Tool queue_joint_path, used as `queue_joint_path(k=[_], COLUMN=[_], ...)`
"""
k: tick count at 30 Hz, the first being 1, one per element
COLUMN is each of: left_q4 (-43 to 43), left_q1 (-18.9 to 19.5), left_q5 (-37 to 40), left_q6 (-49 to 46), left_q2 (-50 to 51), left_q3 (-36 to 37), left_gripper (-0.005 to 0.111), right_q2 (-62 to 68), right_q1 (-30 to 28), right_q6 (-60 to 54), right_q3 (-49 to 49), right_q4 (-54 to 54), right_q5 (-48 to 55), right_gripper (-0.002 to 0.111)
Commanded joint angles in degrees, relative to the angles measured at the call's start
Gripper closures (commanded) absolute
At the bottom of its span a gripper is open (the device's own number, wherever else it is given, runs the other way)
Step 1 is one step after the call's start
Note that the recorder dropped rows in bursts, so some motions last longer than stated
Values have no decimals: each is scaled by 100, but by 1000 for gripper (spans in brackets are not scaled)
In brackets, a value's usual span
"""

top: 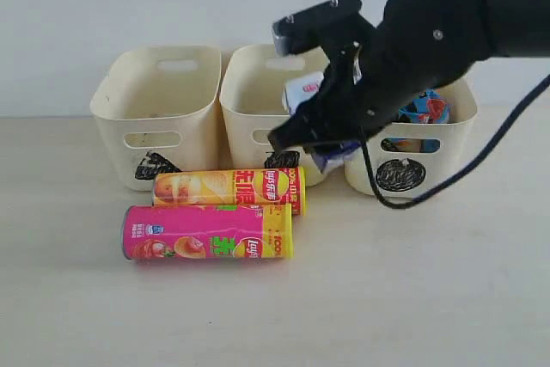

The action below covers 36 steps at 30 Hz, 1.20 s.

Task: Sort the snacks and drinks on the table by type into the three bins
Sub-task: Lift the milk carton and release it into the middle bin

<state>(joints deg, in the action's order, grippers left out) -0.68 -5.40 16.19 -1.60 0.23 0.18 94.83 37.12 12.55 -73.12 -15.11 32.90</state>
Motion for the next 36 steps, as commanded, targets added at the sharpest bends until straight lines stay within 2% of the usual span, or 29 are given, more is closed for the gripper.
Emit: queue_joint_path(k=[1, 6, 15, 17, 22, 24, 25, 31, 34, 36], left_q4=[-24, -24, -24, -24, -24, -24, -24, -24, -24, -24], left_q1=[17, 17, 17, 17, 17, 17, 17, 17, 17, 17], left_q5=[-33, -33, -19, -19, -19, -19, -19, -19, -32, -32], left_q6=[49, 49, 49, 49, 49, 49, 49, 49, 49, 49], left_q2=[-23, -23, -23, -23, -23, -23, -23, -23, -23, -23], left_q3=[-18, -18, -18, -18, -18, -18, -18, -18, -18, -18], left_gripper=[103, 103, 103, 103, 103, 103, 103, 103, 103, 103], right_q2=[468, 1295, 2865, 3023, 3267, 3267, 3267, 3207, 3112, 3059], right_q1=[-243, -609, -690, -690, -690, -690, -690, -690, -690, -690], right_q6=[-71, -175, -265, -278, -299, -299, -299, -424, -606, -918], right_q3=[-936, -2014, -3972, -4134, -4382, -4382, -4392, -4417, -4417, -4417], right_q4=[-168, -156, -132, -122, -77, -77, -77, -99, -121, -121], right_q5=[-486, -424, -291, -261, -112, -124, -124, 181, 779, 1414], right_gripper=[109, 109, 106, 98, 57, 46, 44, 44, 44, 49])
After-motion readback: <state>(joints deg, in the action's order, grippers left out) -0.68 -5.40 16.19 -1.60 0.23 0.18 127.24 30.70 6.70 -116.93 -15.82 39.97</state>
